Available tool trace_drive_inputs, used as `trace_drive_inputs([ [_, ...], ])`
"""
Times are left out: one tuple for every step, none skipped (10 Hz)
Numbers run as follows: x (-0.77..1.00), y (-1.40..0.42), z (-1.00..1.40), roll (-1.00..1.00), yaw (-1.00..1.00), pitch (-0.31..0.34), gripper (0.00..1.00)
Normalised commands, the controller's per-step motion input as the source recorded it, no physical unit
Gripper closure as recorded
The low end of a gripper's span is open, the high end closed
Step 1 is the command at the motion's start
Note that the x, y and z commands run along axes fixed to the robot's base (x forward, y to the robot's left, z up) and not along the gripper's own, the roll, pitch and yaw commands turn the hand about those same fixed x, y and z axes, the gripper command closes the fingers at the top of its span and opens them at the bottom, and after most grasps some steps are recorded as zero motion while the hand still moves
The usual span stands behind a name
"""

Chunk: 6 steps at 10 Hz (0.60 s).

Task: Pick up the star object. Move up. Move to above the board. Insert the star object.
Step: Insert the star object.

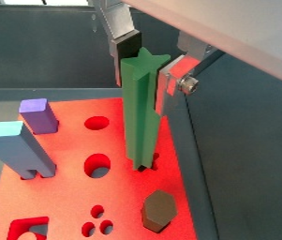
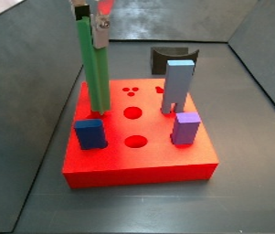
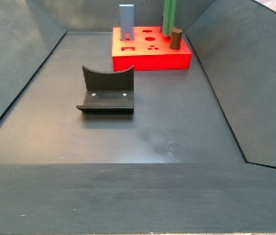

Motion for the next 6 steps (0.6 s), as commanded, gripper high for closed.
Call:
trace_drive_inputs([
  [0.00,-0.01,-0.05,0.00,0.00,-0.006,1.00],
  [0.00,-0.03,-0.16,0.00,0.00,-0.043,1.00],
  [0.00,0.00,-0.02,0.00,0.00,0.000,1.00],
  [0.00,-0.03,-0.09,0.00,0.00,-0.020,1.00],
  [0.00,-0.02,-0.06,0.00,0.00,0.000,1.00],
  [0.00,-0.02,-0.05,0.00,0.00,0.000,1.00],
])
